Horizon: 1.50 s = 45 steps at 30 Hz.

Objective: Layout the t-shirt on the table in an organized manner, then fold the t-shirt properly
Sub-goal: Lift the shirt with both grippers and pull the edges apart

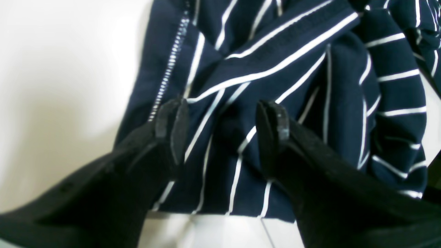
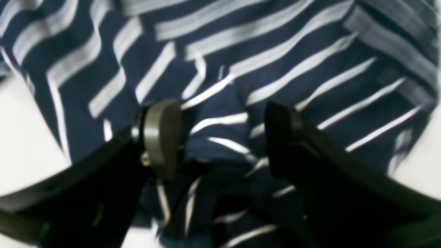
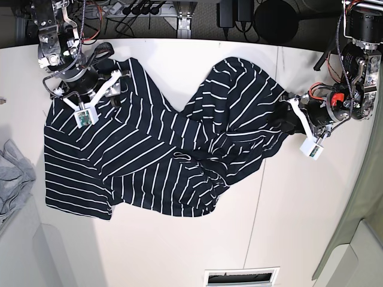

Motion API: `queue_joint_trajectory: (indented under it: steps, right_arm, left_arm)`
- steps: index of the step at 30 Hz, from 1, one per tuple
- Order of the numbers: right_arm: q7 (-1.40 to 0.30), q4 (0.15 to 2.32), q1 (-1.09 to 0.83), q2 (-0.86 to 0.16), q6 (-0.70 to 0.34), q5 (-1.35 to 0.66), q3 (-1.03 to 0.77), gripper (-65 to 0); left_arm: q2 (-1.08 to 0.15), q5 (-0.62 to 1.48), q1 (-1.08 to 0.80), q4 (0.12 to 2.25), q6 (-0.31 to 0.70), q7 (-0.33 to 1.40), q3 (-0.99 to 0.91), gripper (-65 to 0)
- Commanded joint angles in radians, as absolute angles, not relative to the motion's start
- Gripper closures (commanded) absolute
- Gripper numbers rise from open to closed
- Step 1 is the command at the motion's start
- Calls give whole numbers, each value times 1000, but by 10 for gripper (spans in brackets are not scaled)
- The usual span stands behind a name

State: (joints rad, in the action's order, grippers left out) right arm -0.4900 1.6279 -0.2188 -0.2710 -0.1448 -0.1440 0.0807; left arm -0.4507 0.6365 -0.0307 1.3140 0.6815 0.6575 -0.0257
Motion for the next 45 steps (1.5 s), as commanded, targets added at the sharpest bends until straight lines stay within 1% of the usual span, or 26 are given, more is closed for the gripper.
queue_joint_trajectory:
  steps: [1,3,4,5,6,7,8,9,10,11,14,19,22,25,29,30,31,33,34,38,39,42,45]
  right_arm:
    - [-470,1628,-208,-279,-170,-171,77,-383]
    - [-470,1606,-208,-273,-210,-215,77,-380]
    - [-470,1602,-208,-265,-217,-214,77,-360]
    - [-469,1602,-208,-257,-217,-210,77,-301]
    - [-468,1604,-208,-248,-217,-205,77,-209]
    - [-468,1609,-208,-241,-216,-201,77,-95]
    - [-468,1617,-208,-231,-217,-202,77,0]
    - [-468,1627,-208,-223,-217,-202,77,0]
    - [-469,1644,-208,-212,-217,-202,77,0]
    - [-473,1665,-209,-202,-217,-202,77,0]
    - [-533,1753,-210,-177,-233,-226,77,0]
    - [-606,1904,-264,-166,-381,-383,89,0]
    - [-657,1922,-307,-166,-456,-423,129,0]
    - [-690,1922,-366,-181,-487,-420,182,0]
    - [-689,1922,-433,-241,-487,-411,228,-269]
    - [-689,1922,-446,-256,-486,-400,231,-321]
    - [-689,1922,-458,-271,-486,-387,231,-350]
    - [-688,1922,-476,-302,-482,-363,229,-354]
    - [-684,1922,-481,-318,-477,-363,229,-354]
    - [-679,1922,-494,-352,-476,-393,229,-354]
    - [-682,1922,-500,-352,-476,-392,229,-354]
    - [-673,1922,-525,-352,-479,-341,229,-354]
    - [-621,1922,-527,-352,-473,-285,229,-354]
  left_arm:
    - [-457,650,-18,1327,693,640,-32,-333]
    - [-443,635,-19,1326,693,639,-32,-333]
    - [-434,622,-20,1326,692,638,-32,-331]
    - [-429,606,-20,1326,692,635,-32,-328]
    - [-425,598,-20,1326,692,632,-32,-304]
    - [-424,592,-20,1326,692,632,-32,-262]
    - [-424,583,-20,1326,692,632,-32,-206]
    - [-424,574,-19,1326,691,632,-32,-162]
    - [-424,563,-19,1326,685,631,-32,-139]
    - [-424,554,-20,1326,672,632,-32,-133]
    - [-427,529,-20,1326,649,632,-32,-133]
    - [-442,508,-23,1326,632,633,-32,-134]
    - [-451,509,-23,1326,632,634,-32,-134]
    - [-452,516,-32,1326,632,638,-32,-135]
    - [-451,542,-56,1326,633,640,-32,-135]
    - [-451,542,-63,1326,633,640,-32,-136]
    - [-452,542,-71,1327,633,640,-32,-136]
    - [-452,542,-88,1326,634,640,-32,-136]
    - [-452,542,-96,1326,634,640,-32,-149]
    - [-453,541,-111,1327,649,641,-32,-270]
    - [-458,542,-112,1327,648,640,-32,-279]
    - [-481,542,-111,1327,648,631,-33,-280]
    - [-506,542,-111,1327,648,600,-34,-280]
